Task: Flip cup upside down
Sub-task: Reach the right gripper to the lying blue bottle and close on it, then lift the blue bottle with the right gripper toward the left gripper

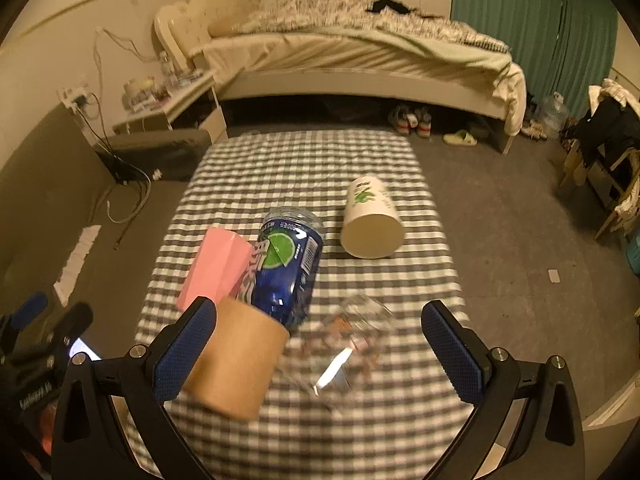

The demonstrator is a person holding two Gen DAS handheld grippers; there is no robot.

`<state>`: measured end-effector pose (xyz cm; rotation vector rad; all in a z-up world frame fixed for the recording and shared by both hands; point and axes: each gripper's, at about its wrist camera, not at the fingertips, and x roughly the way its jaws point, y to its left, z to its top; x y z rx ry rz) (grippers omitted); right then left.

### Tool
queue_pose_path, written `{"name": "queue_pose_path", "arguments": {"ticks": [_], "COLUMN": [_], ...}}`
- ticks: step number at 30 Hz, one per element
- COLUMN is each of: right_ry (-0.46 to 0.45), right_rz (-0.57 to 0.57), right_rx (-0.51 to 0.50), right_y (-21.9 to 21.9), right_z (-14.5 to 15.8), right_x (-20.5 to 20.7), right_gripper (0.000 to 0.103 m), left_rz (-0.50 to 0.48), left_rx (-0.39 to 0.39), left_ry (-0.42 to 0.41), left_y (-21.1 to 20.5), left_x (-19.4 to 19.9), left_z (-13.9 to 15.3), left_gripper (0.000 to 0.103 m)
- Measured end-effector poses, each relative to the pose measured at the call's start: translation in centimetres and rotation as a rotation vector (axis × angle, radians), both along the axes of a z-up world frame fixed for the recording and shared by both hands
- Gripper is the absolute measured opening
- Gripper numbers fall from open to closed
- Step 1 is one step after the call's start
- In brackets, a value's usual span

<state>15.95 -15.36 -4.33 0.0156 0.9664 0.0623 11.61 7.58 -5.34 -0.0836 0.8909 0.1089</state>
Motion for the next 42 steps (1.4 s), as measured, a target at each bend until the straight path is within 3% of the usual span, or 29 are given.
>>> {"name": "queue_pose_path", "arguments": {"ticks": [9, 20, 23, 29, 36, 42], "right_ry": [0.161, 0.29, 0.286, 0.212, 0.088, 0.02], "right_rz": [0.011, 0.016, 0.037, 0.049, 0.069, 0.069], "right_rx": [0.012, 0.11, 0.075, 0.068, 0.075, 0.067], "right_y": [2.5, 2.5, 3.1, 3.3, 2.5, 0.7], "right_z": [-6.2, -10.3, -10.5, -8.5, -2.0, 3.1], "right_x": [6.7, 9.6, 9.5, 8.9, 6.3, 0.5], "right_gripper": [0.102, 0.076, 0.065, 0.064, 0.064, 0.064], "left_rz": [0.035, 0.034, 0.033, 0.029, 0.02, 0.0], "left_rx": [0.012, -0.008, -0.01, -0.001, 0.0, 0.003], "left_ry": [0.09, 0.128, 0.13, 0.111, 0.041, 0.0], "left_y": [2.8, 3.5, 3.4, 2.9, 1.6, -0.1], "left_x": [2.0, 2.6, 2.4, 1.8, -0.3, -3.6], "left_z": [-4.3, -6.4, -6.2, -4.9, -1.2, 1.4], "left_gripper": [0.103, 0.103, 0.103, 0.103, 0.103, 0.103]}}
